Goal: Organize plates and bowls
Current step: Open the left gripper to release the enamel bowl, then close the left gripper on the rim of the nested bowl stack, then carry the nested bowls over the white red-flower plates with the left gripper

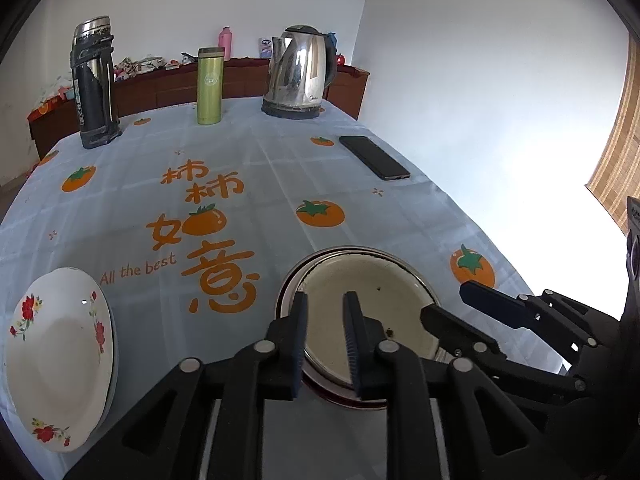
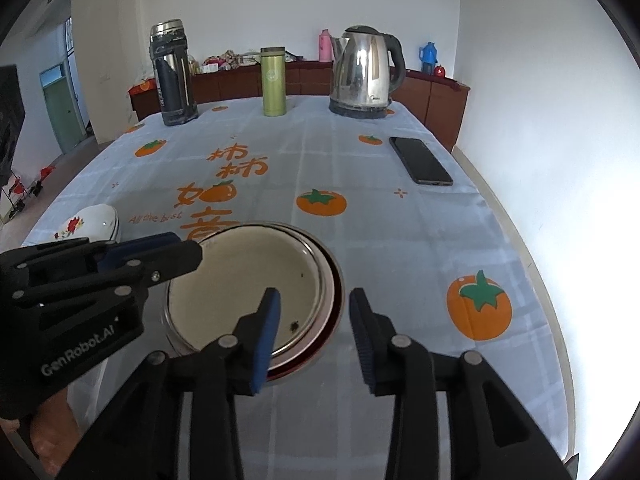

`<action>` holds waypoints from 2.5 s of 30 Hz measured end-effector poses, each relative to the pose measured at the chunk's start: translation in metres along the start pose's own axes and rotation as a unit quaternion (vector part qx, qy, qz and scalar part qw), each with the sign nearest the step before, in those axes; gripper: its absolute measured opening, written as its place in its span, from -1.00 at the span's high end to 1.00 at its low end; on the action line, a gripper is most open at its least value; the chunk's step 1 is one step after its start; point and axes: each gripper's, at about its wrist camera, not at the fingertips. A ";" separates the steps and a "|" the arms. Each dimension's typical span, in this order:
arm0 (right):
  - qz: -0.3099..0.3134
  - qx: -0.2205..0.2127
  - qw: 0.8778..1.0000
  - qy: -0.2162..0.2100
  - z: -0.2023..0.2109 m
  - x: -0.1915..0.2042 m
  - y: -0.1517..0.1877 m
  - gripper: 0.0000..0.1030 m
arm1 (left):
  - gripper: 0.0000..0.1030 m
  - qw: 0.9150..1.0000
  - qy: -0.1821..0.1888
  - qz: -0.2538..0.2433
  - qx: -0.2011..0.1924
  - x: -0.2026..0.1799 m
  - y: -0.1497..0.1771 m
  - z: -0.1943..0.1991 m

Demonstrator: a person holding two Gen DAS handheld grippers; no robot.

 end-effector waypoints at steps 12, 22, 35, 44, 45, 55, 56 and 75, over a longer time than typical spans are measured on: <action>-0.003 -0.009 1.000 -0.002 0.007 0.001 0.001 0.00 | -0.21 1.000 -0.007 0.015 -0.019 0.007 -0.001 0.011; -0.010 0.000 1.000 0.008 0.002 -0.007 0.001 0.00 | -0.21 0.999 -0.023 0.044 0.018 0.020 0.005 -0.006; -0.033 0.027 0.999 -0.005 -0.019 -0.014 0.006 0.19 | -0.21 0.997 -0.016 0.056 0.050 0.022 0.013 -0.026; -0.035 0.031 0.999 -0.003 -0.025 -0.009 0.007 0.52 | 0.25 0.997 -0.027 0.037 0.054 0.014 0.017 -0.033; -0.042 0.029 0.999 -0.003 -0.025 -0.010 0.008 0.53 | 0.25 0.997 -0.029 0.038 0.053 0.014 0.017 -0.033; -0.044 0.021 0.999 0.009 -0.025 -0.006 0.008 0.59 | 0.29 0.997 -0.057 0.029 0.048 0.012 0.019 -0.032; -0.047 0.021 0.999 0.006 -0.025 -0.007 0.008 0.60 | 0.30 0.997 -0.057 0.031 0.048 0.012 0.018 -0.031; -0.060 0.023 0.998 -0.011 -0.012 0.008 0.005 0.62 | 0.34 0.995 -0.062 0.036 0.065 0.023 0.023 -0.010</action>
Point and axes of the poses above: each gripper's, at about its wrist camera, not at the fingertips, and z roughly against the way its jaws point, x to its left, y to its underside, and after that the axes turned 7 degrees about -x, right-handed
